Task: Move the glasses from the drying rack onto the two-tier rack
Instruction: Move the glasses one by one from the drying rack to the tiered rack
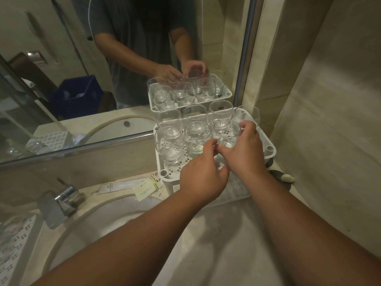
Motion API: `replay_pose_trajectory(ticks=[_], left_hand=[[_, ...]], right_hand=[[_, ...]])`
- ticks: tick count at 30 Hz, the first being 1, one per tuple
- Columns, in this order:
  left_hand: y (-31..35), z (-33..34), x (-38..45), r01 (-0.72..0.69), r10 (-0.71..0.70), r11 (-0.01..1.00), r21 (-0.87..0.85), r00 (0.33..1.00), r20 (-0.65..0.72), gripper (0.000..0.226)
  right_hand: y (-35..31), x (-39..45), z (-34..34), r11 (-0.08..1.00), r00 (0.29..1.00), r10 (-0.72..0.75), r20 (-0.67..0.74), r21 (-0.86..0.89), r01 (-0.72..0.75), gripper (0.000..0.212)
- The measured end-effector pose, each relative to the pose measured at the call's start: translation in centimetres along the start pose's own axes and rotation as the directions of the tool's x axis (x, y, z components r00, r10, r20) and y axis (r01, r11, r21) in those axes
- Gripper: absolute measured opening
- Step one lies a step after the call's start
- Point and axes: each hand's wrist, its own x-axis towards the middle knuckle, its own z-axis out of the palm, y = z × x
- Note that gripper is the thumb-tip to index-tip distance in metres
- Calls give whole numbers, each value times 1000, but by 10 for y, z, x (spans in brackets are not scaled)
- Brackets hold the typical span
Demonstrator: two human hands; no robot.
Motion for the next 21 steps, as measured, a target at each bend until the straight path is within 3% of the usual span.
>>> replay_pose_trajectory(ticks=[21], left_hand=[[-4, 9, 4, 10, -9, 1000, 27, 1000, -11, 77]], right_hand=[[-6, -3, 3, 998, 998, -40, -48, -47, 38, 81]])
